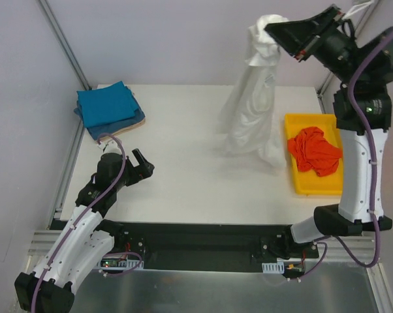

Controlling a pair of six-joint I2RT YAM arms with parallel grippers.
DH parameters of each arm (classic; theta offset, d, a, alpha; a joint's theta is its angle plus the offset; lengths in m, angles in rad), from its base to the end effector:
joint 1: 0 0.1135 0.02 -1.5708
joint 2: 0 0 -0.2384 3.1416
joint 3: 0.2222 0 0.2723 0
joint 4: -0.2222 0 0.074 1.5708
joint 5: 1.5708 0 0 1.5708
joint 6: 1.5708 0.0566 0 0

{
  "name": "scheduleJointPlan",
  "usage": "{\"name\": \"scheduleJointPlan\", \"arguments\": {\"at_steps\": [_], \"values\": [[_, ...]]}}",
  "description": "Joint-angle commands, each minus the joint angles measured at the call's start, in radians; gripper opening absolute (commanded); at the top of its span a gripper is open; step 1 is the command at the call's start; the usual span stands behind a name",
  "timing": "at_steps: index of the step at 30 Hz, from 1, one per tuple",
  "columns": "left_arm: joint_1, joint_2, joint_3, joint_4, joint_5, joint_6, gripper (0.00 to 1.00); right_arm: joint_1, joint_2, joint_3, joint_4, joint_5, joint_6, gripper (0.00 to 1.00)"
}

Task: Fold and stack the t-shirts
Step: Move the tshirt to the center of the board

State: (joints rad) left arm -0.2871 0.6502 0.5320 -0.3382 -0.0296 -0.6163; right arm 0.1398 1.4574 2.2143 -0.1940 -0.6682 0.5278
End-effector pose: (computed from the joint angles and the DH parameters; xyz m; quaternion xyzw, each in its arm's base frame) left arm 0.2098 -0.0602 0.2285 -0.1468 0.8359 -0.2195 0.4812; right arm 0.2378 0.0689 0.6396 -0.1938 0.5030 0.4206 0.7297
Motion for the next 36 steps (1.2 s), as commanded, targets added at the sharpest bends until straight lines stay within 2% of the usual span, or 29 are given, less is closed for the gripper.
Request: {"name": "scheduleJointPlan", "arguments": {"at_steps": [1,4,8,10,11,13,14,15,17,18,21,24,26,30,31,32,33,36], "values": [[0.000,-0.021,0.003,0.007,-0.022,0.003,0.99,0.174,0.080,0.071,0.108,-0.119,0.060,0.21],[0.000,-0.024,0.005,0.007,-0.026,-0.002,0.99,0.262,0.128,0.100,0.082,-0.111,0.012,0.22],[0.000,-0.024,0.019,-0.001,-0.018,-0.007,0.99,0.273,0.147,0.053,0.048,-0.122,-0.026,0.22],[0.000,-0.029,0.019,-0.012,-0.021,-0.014,0.99,0.259,0.089,-0.037,0.025,-0.110,-0.055,0.23],[0.002,-0.032,0.017,-0.013,-0.021,-0.019,0.99,0.238,0.063,-0.162,0.018,-0.105,-0.104,0.23],[0.000,-0.035,0.014,-0.019,-0.029,-0.026,0.99,0.213,-0.012,-0.308,-0.018,-0.084,-0.182,0.26],[0.000,-0.040,0.013,-0.024,-0.030,-0.031,0.99,0.198,-0.090,-0.475,-0.045,-0.065,-0.233,0.27],[0.000,-0.040,0.011,-0.025,-0.029,-0.033,0.99,0.196,-0.123,-0.545,-0.141,0.017,-0.362,0.30],[0.000,-0.038,0.008,-0.027,-0.026,-0.042,0.99,0.193,-0.211,-0.695,-0.234,0.157,-0.477,0.31],[0.000,-0.037,0.006,-0.027,-0.023,-0.043,0.99,0.195,-0.232,-0.852,-0.278,0.332,-0.521,0.32],[0.002,-0.014,0.005,-0.030,-0.013,-0.051,0.99,0.179,-0.267,-1.103,-0.301,0.619,-0.519,0.34],[0.000,0.028,-0.001,-0.032,0.028,-0.065,0.99,0.156,-0.218,-1.199,-0.327,0.751,-0.489,0.36],[0.000,0.060,-0.018,-0.033,0.074,-0.077,0.99,0.155,-0.181,-1.231,-0.344,0.783,-0.494,0.42],[0.000,0.094,-0.053,-0.062,0.068,-0.118,0.99,0.155,-0.112,-1.246,-0.363,0.857,-0.479,0.69],[0.000,0.095,-0.056,-0.070,0.057,-0.137,0.99,0.155,-0.108,-1.248,-0.364,0.866,-0.471,0.72],[0.002,0.095,-0.055,-0.082,0.036,-0.145,0.99,0.156,-0.114,-1.252,-0.366,0.875,-0.450,0.87],[0.000,0.094,-0.050,-0.114,0.008,-0.151,0.99,0.158,-0.126,-1.257,-0.363,0.886,-0.442,0.96],[0.000,0.083,-0.030,-0.194,-0.085,-0.175,0.99,0.172,-0.224,-1.282,-0.349,0.881,-0.399,0.97]]}}
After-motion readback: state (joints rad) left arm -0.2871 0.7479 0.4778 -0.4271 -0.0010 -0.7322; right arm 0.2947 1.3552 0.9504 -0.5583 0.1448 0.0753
